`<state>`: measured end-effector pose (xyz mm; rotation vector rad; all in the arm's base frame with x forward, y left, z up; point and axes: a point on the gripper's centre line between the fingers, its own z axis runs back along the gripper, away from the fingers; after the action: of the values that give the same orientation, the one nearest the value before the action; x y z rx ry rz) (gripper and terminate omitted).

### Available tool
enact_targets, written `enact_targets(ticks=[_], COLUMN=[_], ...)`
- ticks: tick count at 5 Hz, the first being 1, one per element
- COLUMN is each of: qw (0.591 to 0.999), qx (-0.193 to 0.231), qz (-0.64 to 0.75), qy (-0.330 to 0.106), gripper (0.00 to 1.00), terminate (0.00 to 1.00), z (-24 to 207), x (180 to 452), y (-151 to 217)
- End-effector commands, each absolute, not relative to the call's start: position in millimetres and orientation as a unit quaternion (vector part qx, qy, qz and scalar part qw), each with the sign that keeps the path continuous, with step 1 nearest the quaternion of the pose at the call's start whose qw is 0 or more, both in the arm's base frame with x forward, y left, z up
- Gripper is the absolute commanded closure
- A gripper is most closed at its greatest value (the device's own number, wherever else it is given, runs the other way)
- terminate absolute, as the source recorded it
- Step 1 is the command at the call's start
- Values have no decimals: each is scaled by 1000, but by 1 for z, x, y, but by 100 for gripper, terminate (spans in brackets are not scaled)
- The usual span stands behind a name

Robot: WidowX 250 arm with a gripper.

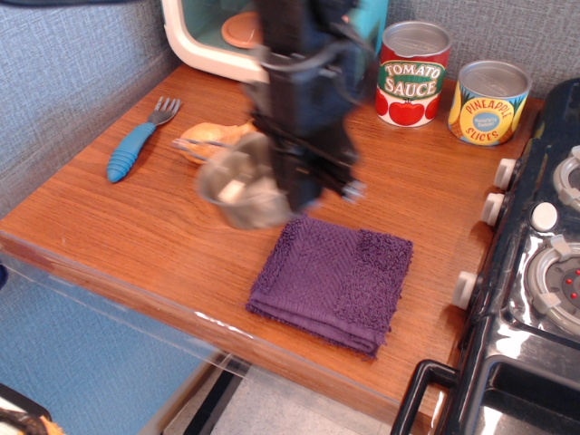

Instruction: Move the pot to bottom left table corner

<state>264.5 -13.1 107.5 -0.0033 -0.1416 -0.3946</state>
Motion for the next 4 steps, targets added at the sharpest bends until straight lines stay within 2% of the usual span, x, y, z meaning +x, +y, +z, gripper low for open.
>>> enact_targets(ticks=[1,2,4], qw=[990,994,996], qx=[26,59,83], qz=[-119,-76,-29], qy=[-69,-48,-15], gripper=[100,100,100], terminate=[0,0,0], z=[96,79,55], x=[254,247,244], y=[64,90,103])
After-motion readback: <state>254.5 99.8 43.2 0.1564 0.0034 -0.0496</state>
